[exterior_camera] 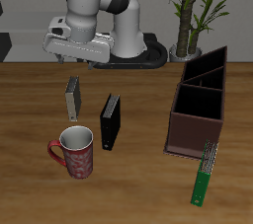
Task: Place the yellow book into the left desk caddy's back compartment
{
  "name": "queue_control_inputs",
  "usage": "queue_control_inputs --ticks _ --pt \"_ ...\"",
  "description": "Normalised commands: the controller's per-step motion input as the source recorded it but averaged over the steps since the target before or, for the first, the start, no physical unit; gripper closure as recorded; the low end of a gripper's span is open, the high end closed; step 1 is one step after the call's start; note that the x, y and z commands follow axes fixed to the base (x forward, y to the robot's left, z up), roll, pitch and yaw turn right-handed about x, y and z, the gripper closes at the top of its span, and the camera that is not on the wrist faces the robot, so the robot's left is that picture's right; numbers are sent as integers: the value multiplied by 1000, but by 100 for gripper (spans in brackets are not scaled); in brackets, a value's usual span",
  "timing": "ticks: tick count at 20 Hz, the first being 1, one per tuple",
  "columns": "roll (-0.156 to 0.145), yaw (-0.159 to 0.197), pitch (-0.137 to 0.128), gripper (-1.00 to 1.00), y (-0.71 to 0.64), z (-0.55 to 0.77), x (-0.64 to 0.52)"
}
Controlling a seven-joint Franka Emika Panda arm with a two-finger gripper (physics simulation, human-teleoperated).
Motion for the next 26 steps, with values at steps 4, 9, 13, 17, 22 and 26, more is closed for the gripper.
queue_control_inputs --ticks 4,9,13,17,22,26 --pt "-4 -13 -10 -100 -135 -190 -22" --pt "-30 19 25 -100 -152 -361 93" --pt "11 1 35 -100 25 -277 74" --pt "-3 -15 28 -100 -39 -274 43" --pt "-14 -11 28 100 -98 -193 32" --pt "-14 -34 29 100 -83 -152 29"
